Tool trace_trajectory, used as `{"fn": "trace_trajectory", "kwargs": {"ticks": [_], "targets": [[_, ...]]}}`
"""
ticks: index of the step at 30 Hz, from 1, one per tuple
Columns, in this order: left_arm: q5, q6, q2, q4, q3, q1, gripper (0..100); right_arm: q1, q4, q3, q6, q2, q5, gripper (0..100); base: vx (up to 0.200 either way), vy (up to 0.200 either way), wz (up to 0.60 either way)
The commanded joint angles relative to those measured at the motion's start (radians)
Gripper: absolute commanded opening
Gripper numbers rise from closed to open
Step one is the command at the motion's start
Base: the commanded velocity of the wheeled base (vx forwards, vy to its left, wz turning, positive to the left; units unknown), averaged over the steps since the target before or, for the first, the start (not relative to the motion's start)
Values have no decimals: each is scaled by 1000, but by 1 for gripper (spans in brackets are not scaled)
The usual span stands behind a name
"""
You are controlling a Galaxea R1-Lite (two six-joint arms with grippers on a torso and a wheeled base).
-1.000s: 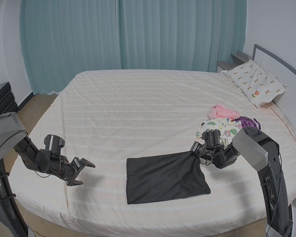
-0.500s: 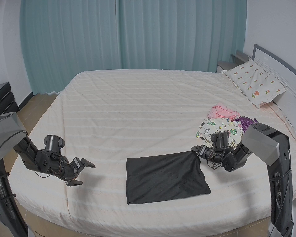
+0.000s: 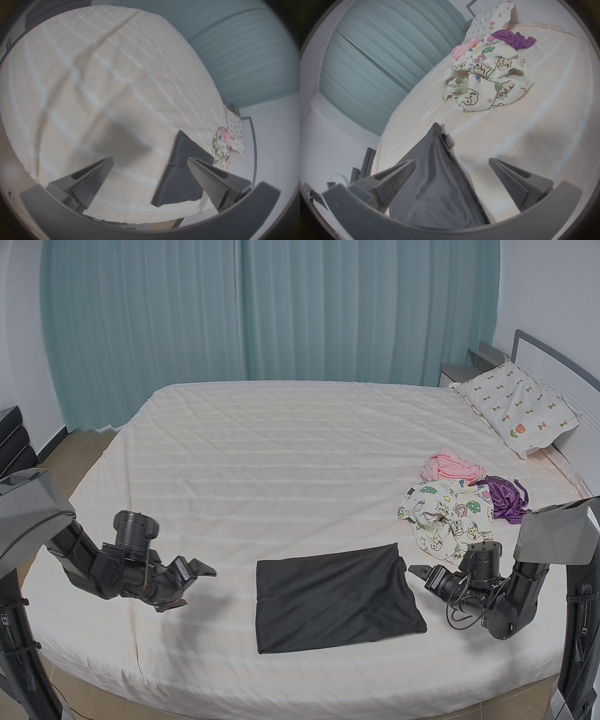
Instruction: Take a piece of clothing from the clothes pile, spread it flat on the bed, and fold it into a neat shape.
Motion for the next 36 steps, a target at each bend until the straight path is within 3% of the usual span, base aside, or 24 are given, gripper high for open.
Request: {"fn": "trace_trajectory", "kwargs": {"ticks": [1, 4, 6, 11, 17, 23, 36], "targets": [[67, 5, 93, -60, -89, -191, 100, 10, -170, 199, 44, 1, 10, 100, 0, 0, 0], [136, 35, 200, -60, -186, -233, 100, 11, -192, 199, 44, 10, 11, 100, 0, 0, 0], [165, 106, 249, -61, -212, -248, 100, 11, -193, 199, 44, 12, 10, 100, 0, 0, 0], [193, 204, 289, -73, -223, -251, 100, 11, -195, 199, 45, 15, 11, 100, 0, 0, 0], [173, 205, 291, -98, -221, -260, 100, 11, -196, 198, 47, 18, 24, 100, 0, 0, 0], [138, 258, 317, -216, -192, -297, 100, 11, -196, 199, 48, 21, 30, 100, 0, 0, 0], [81, 262, 312, -221, -189, -332, 100, 11, -206, 202, 48, 35, 31, 100, 0, 0, 0]]}}
